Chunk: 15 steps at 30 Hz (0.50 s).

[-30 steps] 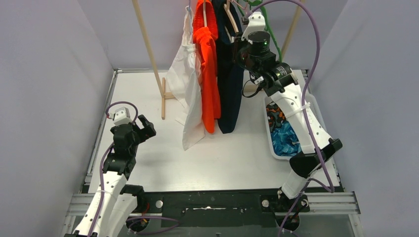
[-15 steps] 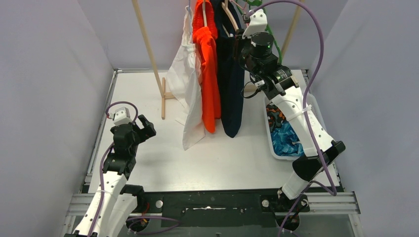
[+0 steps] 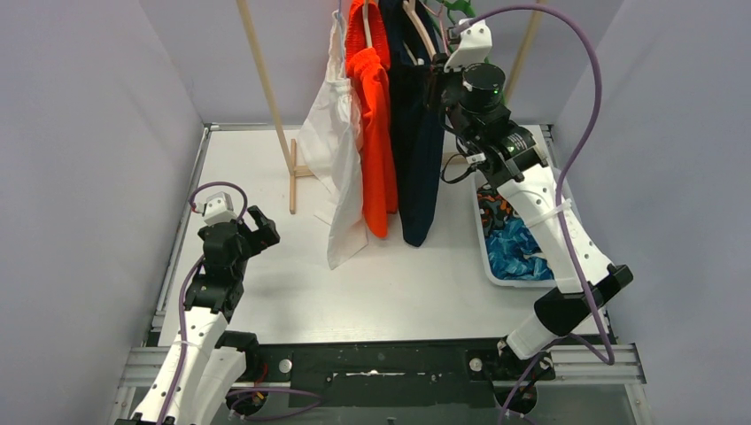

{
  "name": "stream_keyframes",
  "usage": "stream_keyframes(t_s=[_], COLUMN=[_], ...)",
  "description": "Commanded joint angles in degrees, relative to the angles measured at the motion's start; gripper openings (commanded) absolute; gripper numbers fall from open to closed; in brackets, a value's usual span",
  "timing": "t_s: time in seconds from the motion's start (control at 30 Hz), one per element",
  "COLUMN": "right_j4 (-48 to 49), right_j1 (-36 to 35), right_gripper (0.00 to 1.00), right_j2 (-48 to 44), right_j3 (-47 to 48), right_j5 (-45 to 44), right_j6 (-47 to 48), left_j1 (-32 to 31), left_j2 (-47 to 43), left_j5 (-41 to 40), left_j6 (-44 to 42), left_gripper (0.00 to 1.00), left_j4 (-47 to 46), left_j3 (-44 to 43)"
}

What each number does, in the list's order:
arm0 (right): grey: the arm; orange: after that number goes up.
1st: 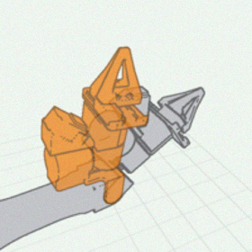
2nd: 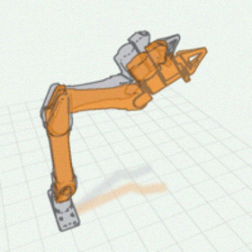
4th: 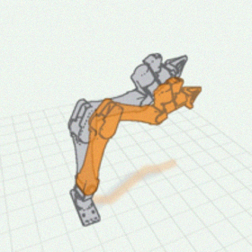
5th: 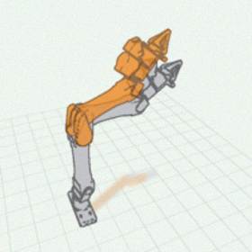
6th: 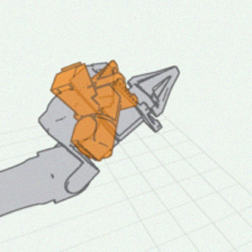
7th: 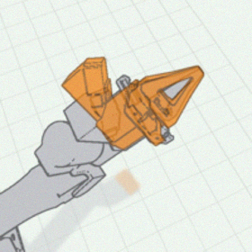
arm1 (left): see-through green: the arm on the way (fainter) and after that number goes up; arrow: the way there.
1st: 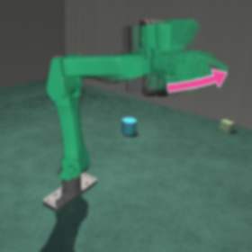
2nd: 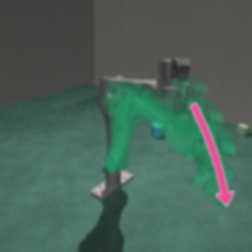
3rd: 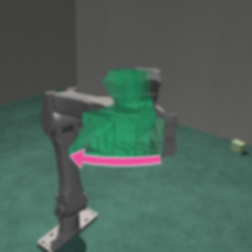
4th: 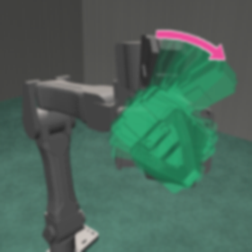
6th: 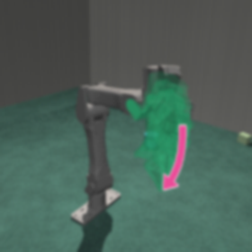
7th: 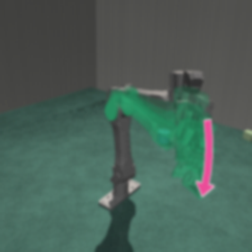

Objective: Remove the shorts from the hanger
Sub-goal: Pick up the hanger from the clothes rod.

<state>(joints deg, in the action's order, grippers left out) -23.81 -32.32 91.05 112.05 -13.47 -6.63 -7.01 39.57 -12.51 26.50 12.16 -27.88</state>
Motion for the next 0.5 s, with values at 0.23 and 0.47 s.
stream_keyframes(t_s=[0.23, 0.47], right_j4=[10.03, 5.38], right_j1=[-0.57, -0.55], right_gripper=[0.00, 0.00], right_j2=[-6.42, -10.82], right_j3=[1.47, -4.81], right_j5=[-0.59, 0.82], right_j6=[-1.69, -3.66], left_j1=[0.41, 0.41], left_j2=[0.41, 0.36], left_j5=[0.95, 0.71], left_j6=[-0.75, -0.75], left_gripper=[0.94, 0.94], left_j4=[-3.65, -3.45], left_j3=[-0.60, -0.69])
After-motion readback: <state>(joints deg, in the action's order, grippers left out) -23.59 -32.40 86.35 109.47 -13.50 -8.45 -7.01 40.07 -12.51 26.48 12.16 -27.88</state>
